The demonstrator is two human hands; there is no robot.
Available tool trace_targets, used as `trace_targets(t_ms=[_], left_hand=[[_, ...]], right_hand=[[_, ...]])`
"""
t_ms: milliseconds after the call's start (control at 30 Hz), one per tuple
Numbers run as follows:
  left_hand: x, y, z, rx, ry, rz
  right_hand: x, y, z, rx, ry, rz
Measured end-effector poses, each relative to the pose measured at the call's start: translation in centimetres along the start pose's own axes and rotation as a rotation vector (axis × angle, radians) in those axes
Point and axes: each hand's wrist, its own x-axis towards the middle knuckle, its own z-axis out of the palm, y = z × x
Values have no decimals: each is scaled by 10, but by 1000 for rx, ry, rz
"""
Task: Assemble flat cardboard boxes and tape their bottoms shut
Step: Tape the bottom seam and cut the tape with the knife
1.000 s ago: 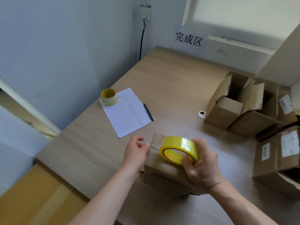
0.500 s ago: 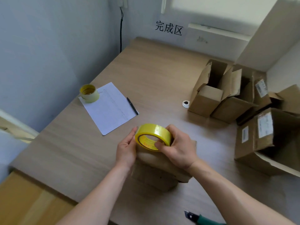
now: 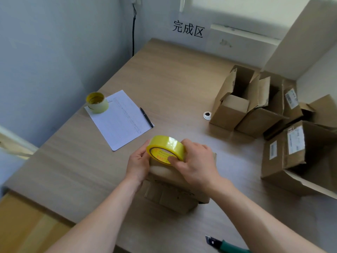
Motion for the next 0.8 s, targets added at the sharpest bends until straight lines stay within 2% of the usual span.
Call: trace_targets(t_ms=[133,200,333,433,533,600,700,800], left_hand=[[-8,3,9,2,-106,54],[-10,2,10,-2,-102,65],[-8,3,8,26,-95,72],[-5,2,13,49,-112,85],[-3,-1,14,60,-109,101],[-2,-2,14,71,-118,112],[-2,-2,16,89,-137,120],[-3,-2,18,93,-132,115]], right_hand=[[-12,11,-11,299,-39,113],[-19,13,-15,408,-64,134],[-32,20,-46,495,89,124],[-48,27,-82,315,75,40],[-63,33,-110,-138,88,-3],[-70,38,-119,-325,27,57],[-79,47,-118,-342,-75,187],[-88,57,-107,-320,-59,222]])
